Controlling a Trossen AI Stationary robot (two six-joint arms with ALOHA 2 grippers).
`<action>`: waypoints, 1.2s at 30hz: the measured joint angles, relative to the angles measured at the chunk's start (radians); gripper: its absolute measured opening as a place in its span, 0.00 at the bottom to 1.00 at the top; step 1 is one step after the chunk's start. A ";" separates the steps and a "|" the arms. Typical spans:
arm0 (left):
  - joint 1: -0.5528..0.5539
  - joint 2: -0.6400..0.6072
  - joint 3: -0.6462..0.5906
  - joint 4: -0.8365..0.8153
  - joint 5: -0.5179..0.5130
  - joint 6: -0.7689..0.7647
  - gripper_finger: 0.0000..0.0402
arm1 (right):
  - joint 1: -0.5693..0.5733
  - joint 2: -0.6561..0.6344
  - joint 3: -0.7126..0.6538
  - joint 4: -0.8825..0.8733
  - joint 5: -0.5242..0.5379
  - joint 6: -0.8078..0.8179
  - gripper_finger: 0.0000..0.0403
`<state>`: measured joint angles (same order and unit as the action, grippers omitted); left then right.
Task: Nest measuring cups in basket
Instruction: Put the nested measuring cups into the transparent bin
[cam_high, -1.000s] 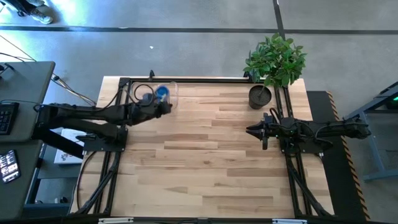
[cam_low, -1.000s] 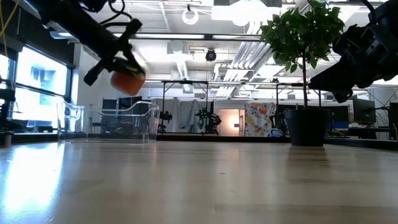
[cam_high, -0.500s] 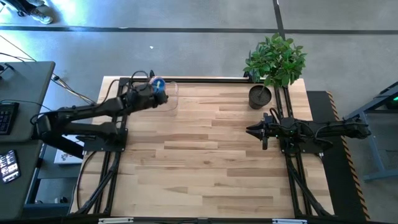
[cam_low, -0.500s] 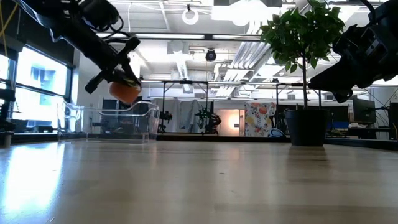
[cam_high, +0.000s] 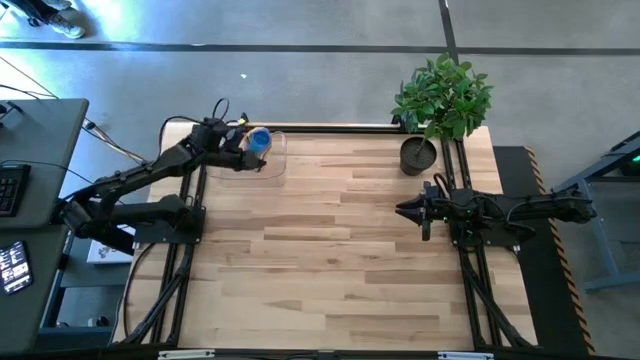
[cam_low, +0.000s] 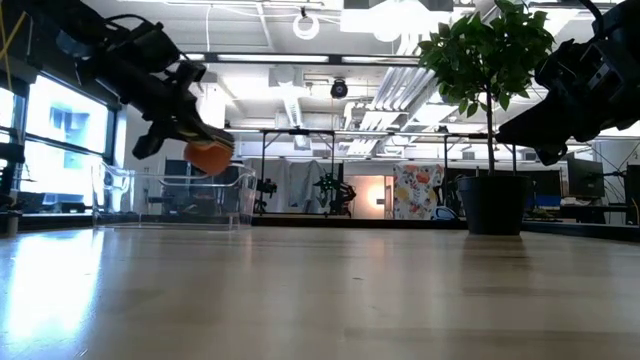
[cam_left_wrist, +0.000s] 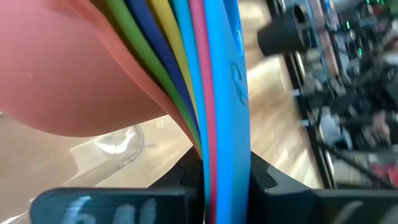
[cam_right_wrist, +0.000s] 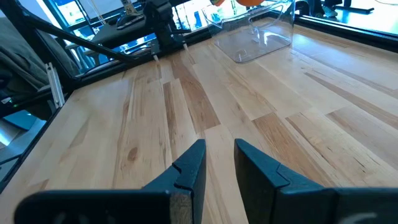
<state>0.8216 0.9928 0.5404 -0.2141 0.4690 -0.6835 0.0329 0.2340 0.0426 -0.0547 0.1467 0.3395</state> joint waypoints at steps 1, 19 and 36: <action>0.017 0.002 0.000 -0.013 0.030 0.031 0.10 | 0.000 0.000 0.000 0.000 0.000 0.000 0.19; 0.096 0.203 0.065 -0.192 0.158 0.460 0.10 | 0.000 0.000 0.000 0.000 0.000 0.000 0.19; 0.114 0.321 0.143 -0.238 0.168 0.509 0.10 | 0.000 0.000 0.000 0.000 0.000 0.000 0.19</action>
<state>0.9358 1.3140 0.6829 -0.4520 0.6368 -0.1746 0.0330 0.2344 0.0429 -0.0551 0.1467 0.3393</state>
